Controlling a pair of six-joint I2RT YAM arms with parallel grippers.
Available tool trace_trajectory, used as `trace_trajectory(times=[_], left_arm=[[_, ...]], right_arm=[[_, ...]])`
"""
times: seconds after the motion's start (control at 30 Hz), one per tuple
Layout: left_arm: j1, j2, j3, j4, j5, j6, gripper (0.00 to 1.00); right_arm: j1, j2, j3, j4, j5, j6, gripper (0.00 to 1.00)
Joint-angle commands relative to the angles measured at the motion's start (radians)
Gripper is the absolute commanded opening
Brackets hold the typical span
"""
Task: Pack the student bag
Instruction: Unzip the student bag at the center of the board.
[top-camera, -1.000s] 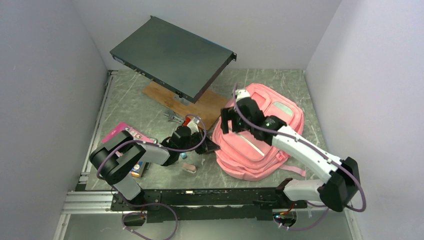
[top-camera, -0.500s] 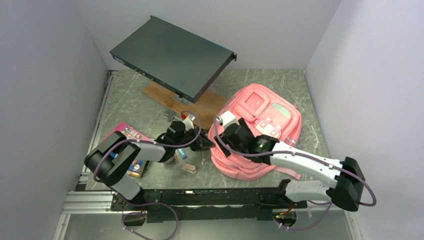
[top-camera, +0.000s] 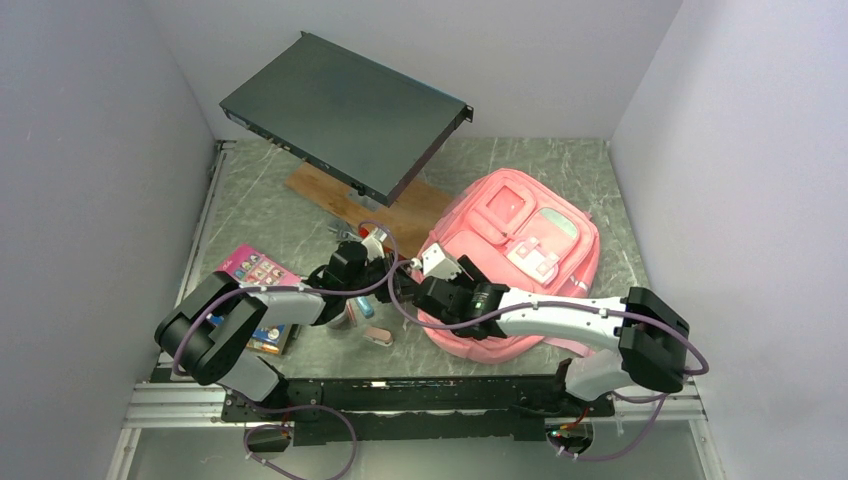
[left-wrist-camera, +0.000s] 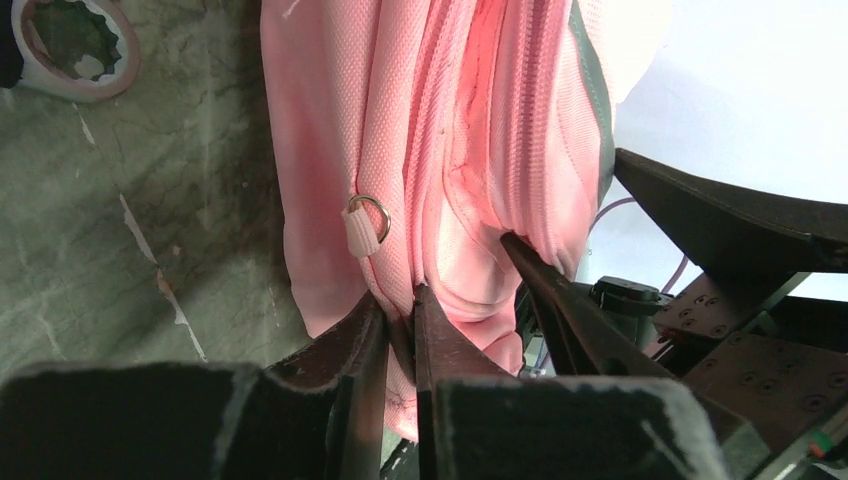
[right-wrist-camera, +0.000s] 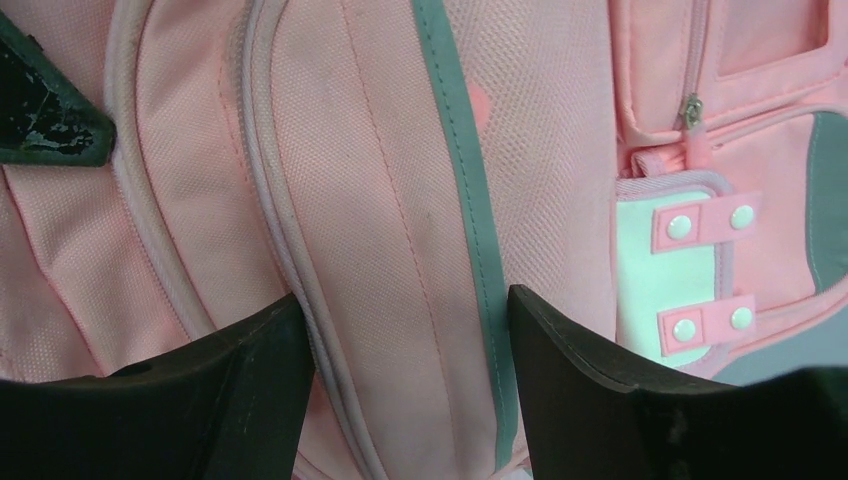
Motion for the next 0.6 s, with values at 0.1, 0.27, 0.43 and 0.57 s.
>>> trace_trajectory(times=[0.1, 0.27, 0.43, 0.57], left_arm=[[0.022, -0.030, -0.017, 0.058, 0.008, 0.018, 0.15], [0.028, -0.041, -0.024, 0.043, 0.001, 0.025, 0.14], [0.028, -0.049, -0.027, 0.040, 0.006, 0.021, 0.14], [0.028, -0.075, -0.026, 0.011, -0.010, 0.035, 0.16]], right_arm=[[-0.008, -0.148, 0.017, -0.051, 0.120, 0.075, 0.68], [-0.008, -0.262, -0.027, 0.001, 0.149, 0.072, 0.67], [-0.009, -0.279, -0.041, 0.035, 0.181, 0.066, 0.53], [-0.009, -0.259, -0.041, 0.045, 0.183, 0.064, 0.27]])
